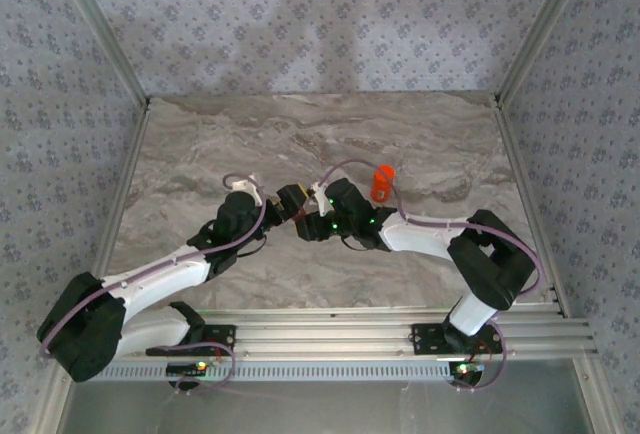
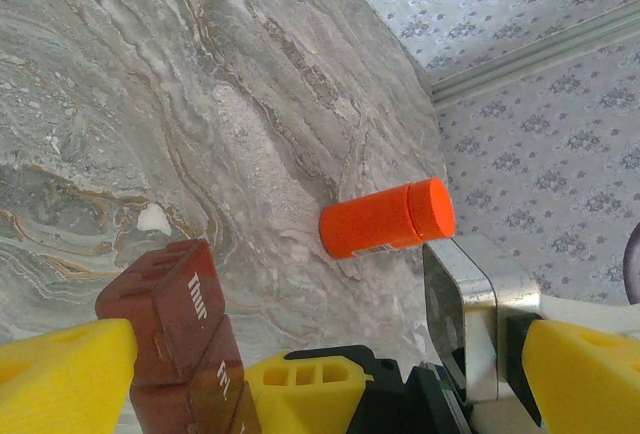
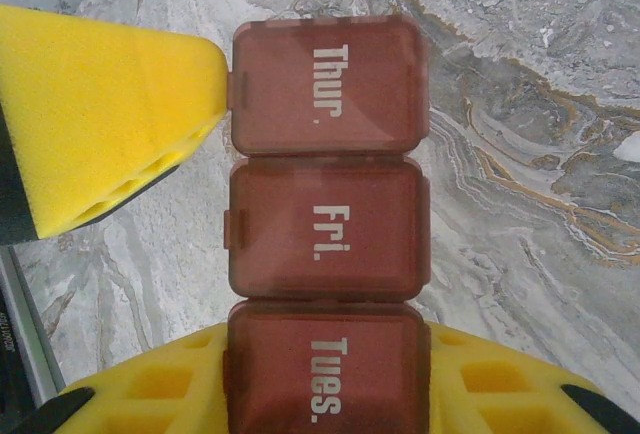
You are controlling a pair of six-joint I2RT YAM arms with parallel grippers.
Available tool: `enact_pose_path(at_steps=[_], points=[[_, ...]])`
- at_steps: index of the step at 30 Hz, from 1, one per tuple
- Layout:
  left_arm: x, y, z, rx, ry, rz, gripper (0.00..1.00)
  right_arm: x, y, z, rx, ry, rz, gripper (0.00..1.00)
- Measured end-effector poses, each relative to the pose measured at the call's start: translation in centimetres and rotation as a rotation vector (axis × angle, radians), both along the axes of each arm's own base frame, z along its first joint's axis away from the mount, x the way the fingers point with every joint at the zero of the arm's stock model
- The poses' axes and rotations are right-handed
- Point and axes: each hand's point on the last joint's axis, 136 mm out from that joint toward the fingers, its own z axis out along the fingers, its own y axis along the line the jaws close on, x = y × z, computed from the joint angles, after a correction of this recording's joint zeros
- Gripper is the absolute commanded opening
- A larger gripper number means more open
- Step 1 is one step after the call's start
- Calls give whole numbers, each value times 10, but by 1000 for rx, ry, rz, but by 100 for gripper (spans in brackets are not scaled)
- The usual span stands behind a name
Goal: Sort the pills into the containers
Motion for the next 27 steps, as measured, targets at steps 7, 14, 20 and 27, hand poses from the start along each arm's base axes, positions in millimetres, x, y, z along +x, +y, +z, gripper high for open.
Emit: enact_pose_path(at_steps=[7,14,20,27], points=[[2,-3,-5,-14,18,3,99,2,-1,-5,-8,11,-15,18],[5,-6,-4,-39,25,12,99,5,-1,-5,-3,11,-34,18],[7,-7,3,-73,16,22,99,10,1,1,19,-10,-41,17],[8,-6,7,-78,4,30,99,12,2,4,30,-19,-42,17]])
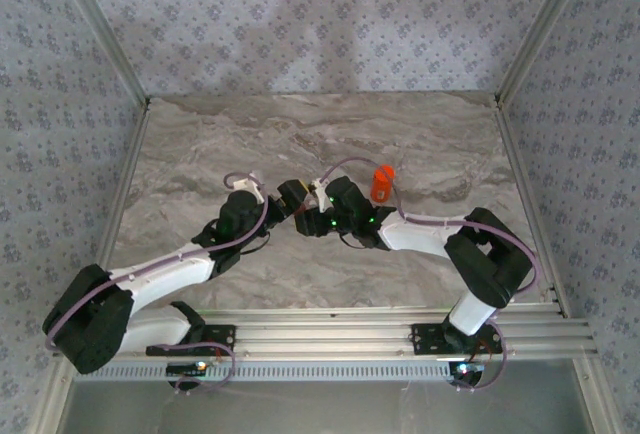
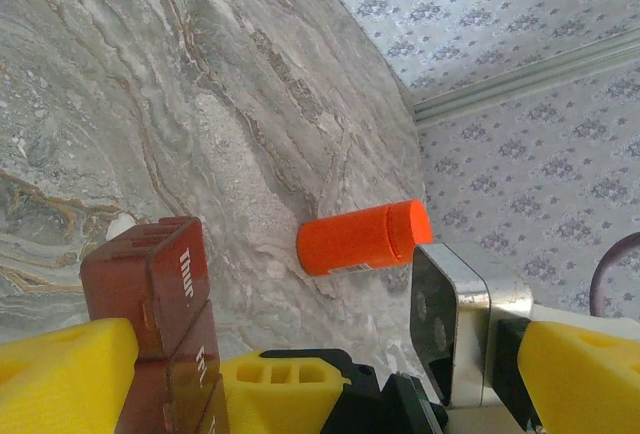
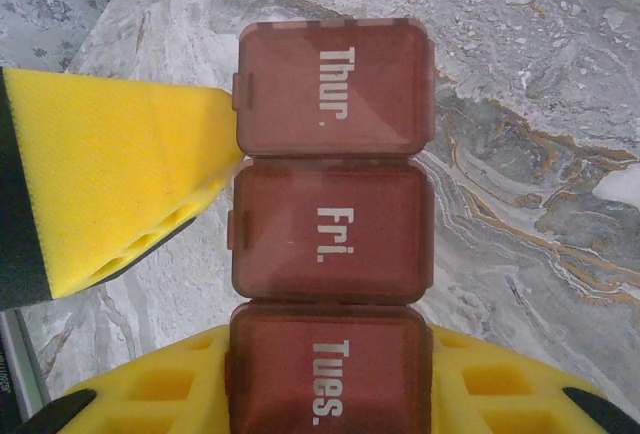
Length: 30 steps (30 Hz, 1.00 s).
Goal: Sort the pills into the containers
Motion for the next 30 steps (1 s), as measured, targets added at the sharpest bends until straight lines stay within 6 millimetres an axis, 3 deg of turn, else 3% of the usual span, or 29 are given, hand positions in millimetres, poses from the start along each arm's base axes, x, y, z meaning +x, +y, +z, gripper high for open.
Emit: enact_pose_path(at_steps=[4,9,12,18,23,30], points=[[-1,0,11,-19,-29,-6,99,0,1,1,5,-3,7,17],[3,-4,55,-105,-132,-14,99,-14,5,-14,-22,37,49,17],[4,-5,66,-132,-162,-21,99,-16,5,-17,-28,46,53,17],[2,-5,60,-121,-140,-23,99,-11,-1,-20,-32,51,37,17],[-6,2,37,-84,-84,-21,99,-3,-22,-25,-38,76,-15,17],[-10,4,20,-53,-45,-25,99,-3,-25,12,23,26,-14,17]])
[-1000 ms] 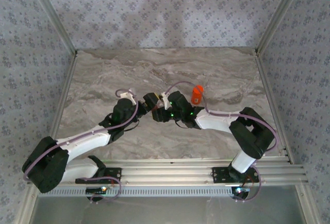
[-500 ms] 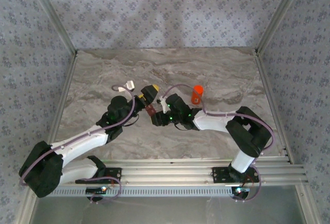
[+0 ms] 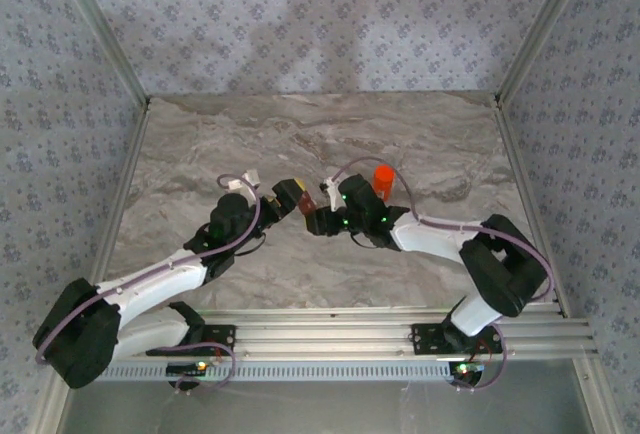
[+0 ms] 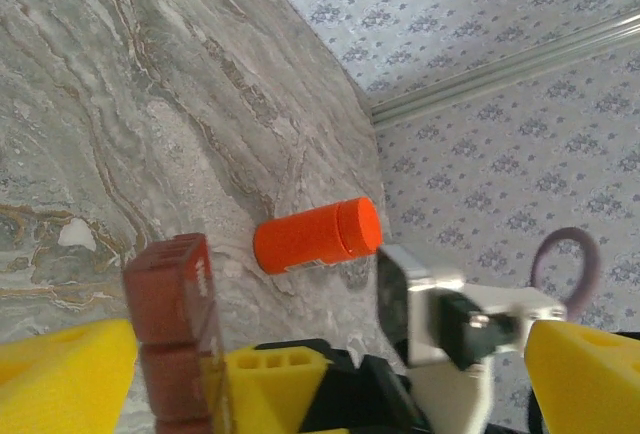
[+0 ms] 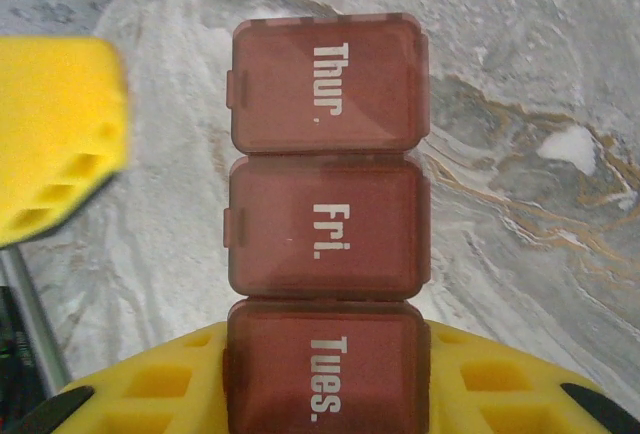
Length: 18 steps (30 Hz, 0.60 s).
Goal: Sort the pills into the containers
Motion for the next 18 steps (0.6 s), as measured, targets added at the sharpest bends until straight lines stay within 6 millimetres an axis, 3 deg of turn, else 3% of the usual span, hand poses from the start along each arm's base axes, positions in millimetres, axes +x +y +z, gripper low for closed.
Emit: enact_pose_path(at_steps=[5,18], points=[[1,-1,-9,11,15,-3,99,-7,5,9,17,-12,23,17],[1,-2,-11,8,12,-4,99,-15,9,-8,-10,28,50,17]])
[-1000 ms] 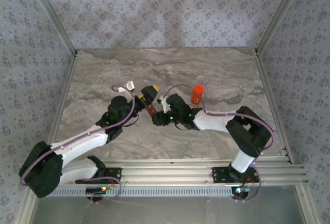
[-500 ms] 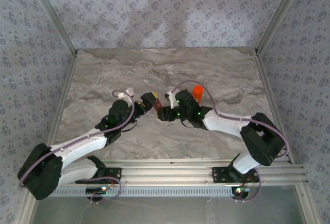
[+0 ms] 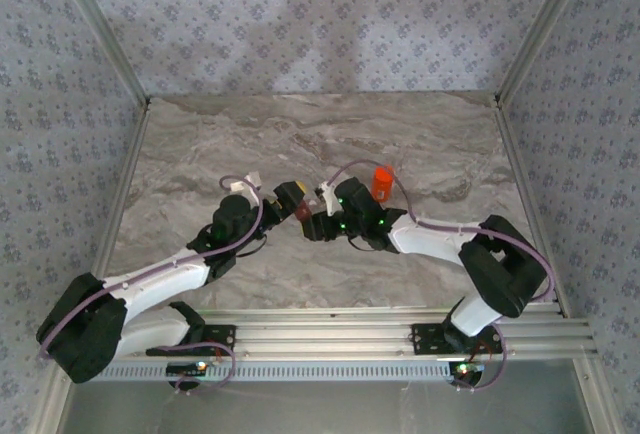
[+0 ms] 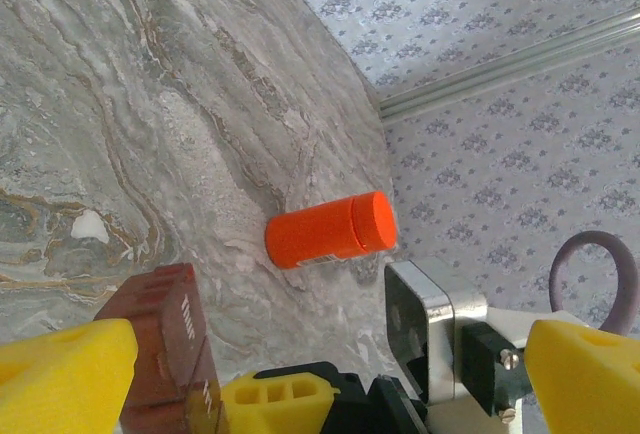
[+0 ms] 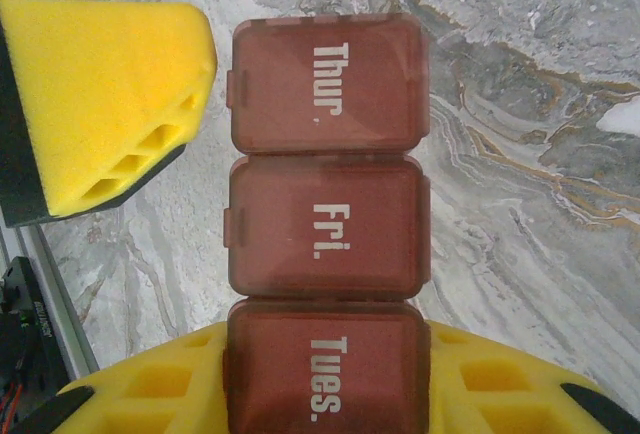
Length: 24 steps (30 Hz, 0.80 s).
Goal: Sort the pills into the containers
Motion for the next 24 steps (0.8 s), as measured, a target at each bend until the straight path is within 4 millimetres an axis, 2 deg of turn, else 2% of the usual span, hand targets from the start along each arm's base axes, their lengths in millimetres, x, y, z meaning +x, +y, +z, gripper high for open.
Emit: enact_pose_path(at_steps=[13,24], points=[[-3,-4,4,-13,-9,-9,99,-2,4,3,0,-2,8,17],[-8,1,-4,-4,6,9,99,0,6,8,6,-9,7,17]])
